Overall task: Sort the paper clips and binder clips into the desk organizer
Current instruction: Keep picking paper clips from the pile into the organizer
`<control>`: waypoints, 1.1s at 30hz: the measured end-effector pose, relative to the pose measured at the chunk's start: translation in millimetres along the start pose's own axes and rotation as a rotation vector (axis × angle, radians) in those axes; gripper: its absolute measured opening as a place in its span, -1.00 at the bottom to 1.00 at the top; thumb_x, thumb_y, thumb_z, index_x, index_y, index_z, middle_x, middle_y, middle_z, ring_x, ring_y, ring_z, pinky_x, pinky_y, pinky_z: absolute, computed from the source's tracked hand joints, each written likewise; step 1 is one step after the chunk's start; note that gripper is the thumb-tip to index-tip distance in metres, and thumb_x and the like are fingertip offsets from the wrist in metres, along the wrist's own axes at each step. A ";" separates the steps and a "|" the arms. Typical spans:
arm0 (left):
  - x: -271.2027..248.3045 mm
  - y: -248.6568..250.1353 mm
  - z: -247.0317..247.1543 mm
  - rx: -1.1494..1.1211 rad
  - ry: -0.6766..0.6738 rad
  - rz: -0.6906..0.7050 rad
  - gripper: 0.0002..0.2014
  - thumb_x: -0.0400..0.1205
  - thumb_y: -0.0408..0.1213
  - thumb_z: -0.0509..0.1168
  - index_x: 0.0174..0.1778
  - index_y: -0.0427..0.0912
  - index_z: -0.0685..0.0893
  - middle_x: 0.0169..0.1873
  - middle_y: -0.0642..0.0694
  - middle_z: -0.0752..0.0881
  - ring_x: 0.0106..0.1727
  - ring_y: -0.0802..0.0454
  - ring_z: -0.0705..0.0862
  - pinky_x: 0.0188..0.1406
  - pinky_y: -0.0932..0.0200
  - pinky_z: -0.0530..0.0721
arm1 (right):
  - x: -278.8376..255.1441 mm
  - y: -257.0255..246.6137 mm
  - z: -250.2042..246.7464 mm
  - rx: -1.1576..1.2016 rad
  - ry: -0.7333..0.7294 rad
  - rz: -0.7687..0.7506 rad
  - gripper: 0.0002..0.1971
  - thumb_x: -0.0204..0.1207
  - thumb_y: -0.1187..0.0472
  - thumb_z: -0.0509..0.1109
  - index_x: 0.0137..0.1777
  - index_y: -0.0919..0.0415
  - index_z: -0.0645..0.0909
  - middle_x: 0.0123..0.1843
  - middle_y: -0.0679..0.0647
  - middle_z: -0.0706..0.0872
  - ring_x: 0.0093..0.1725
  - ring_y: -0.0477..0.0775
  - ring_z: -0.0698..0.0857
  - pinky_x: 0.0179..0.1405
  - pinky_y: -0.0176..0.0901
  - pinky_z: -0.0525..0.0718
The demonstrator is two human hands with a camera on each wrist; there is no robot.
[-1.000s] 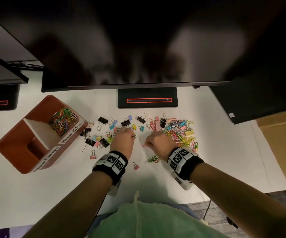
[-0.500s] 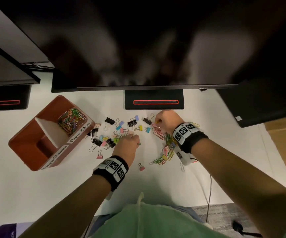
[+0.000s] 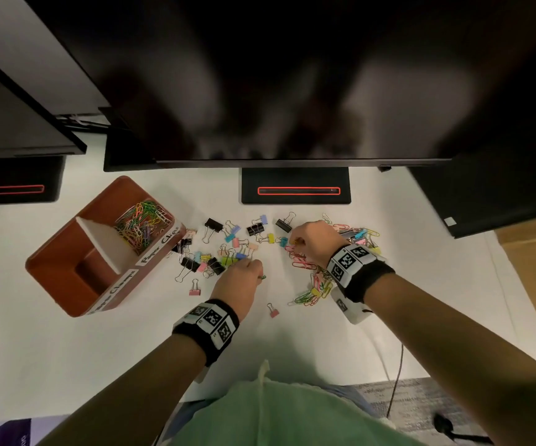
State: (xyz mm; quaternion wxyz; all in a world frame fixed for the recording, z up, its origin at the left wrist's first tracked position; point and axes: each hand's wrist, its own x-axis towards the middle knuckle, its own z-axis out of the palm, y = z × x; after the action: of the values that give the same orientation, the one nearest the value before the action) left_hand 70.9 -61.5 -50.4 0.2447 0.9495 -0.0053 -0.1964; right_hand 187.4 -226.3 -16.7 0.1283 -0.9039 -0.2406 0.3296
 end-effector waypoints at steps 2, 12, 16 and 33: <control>-2.3 -1.4 -0.4 0.005 -0.002 0.008 -0.92 0.63 -0.39 0.18 -0.03 -0.26 0.56 -0.08 -0.18 0.62 -0.06 -0.09 0.56 -0.16 0.11 0.52 | 0.9 -6.1 2.3 -0.013 -0.018 0.009 -0.77 0.56 0.18 0.32 0.15 0.24 0.65 0.12 0.20 0.73 0.09 0.19 0.67 0.15 -0.06 0.63; -12.1 -9.2 -2.2 -0.001 0.002 0.034 -0.89 0.65 -0.34 0.15 0.02 -0.23 0.55 -0.06 -0.16 0.60 -0.02 -0.07 0.54 -0.10 0.14 0.53 | 4.7 -22.3 9.2 0.010 -0.038 0.085 -0.75 0.55 0.12 0.35 0.08 0.27 0.66 0.10 0.20 0.72 0.10 0.20 0.65 0.10 -0.09 0.57; -13.3 -10.7 -2.0 0.002 0.011 0.045 -0.89 0.65 -0.32 0.16 0.01 -0.24 0.55 -0.05 -0.16 0.61 -0.02 -0.07 0.54 -0.10 0.16 0.51 | 6.8 -33.5 14.5 -0.092 -0.083 0.097 -0.74 0.57 0.13 0.31 0.04 0.34 0.65 0.05 0.24 0.73 0.06 0.24 0.67 0.06 -0.05 0.62; -21.0 -22.5 -9.7 -0.156 -0.006 0.011 -0.83 0.63 -0.33 0.23 0.11 -0.22 0.62 0.00 -0.15 0.64 0.01 -0.03 0.58 0.03 0.16 0.58 | -1.7 -35.7 12.8 -0.148 -0.148 -0.082 -0.78 0.57 0.10 0.29 0.02 0.21 0.68 0.03 0.11 0.75 0.04 0.14 0.66 0.14 0.01 0.64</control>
State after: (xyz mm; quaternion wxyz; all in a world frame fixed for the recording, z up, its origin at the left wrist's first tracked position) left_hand 53.2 -35.1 -45.3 0.3189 0.9269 0.0039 -0.1977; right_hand 165.4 -195.9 -11.5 0.0562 -0.8735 -0.3098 0.3713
